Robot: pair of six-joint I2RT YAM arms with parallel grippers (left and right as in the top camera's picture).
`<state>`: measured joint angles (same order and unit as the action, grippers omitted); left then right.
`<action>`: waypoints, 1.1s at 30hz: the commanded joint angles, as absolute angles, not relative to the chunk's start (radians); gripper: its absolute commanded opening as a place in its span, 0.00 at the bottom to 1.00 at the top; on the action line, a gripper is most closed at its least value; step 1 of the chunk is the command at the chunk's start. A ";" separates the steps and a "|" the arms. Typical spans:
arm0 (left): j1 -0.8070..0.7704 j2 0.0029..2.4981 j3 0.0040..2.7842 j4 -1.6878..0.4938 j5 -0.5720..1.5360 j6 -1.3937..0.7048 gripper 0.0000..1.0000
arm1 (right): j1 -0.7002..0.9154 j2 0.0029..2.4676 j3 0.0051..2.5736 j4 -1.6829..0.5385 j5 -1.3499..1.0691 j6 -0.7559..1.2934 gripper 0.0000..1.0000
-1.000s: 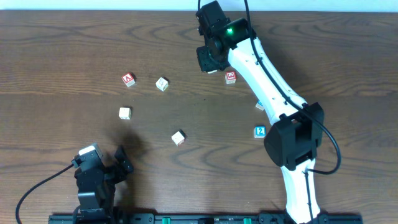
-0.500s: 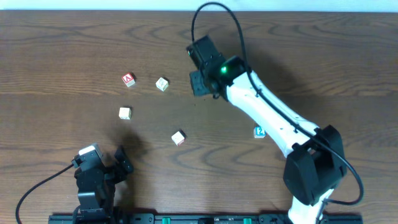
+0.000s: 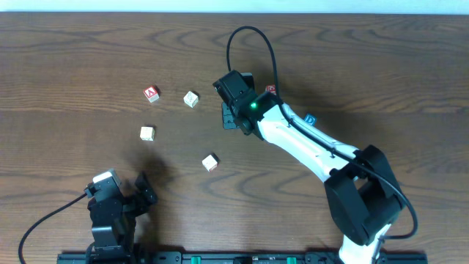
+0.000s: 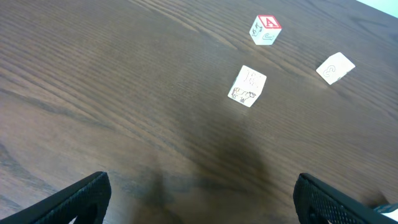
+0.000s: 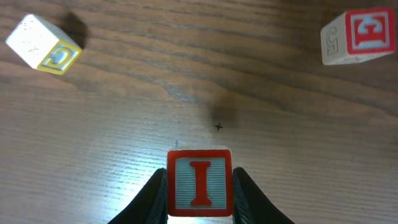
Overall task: Spell out Ai2
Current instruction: 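Lift red 'I' block and carry it toward table center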
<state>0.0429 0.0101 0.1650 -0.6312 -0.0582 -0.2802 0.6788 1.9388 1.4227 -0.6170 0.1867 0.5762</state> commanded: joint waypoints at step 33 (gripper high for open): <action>0.039 0.004 0.154 -0.632 -0.058 -0.273 0.95 | 0.661 2.015 1.365 -0.505 0.263 0.695 0.01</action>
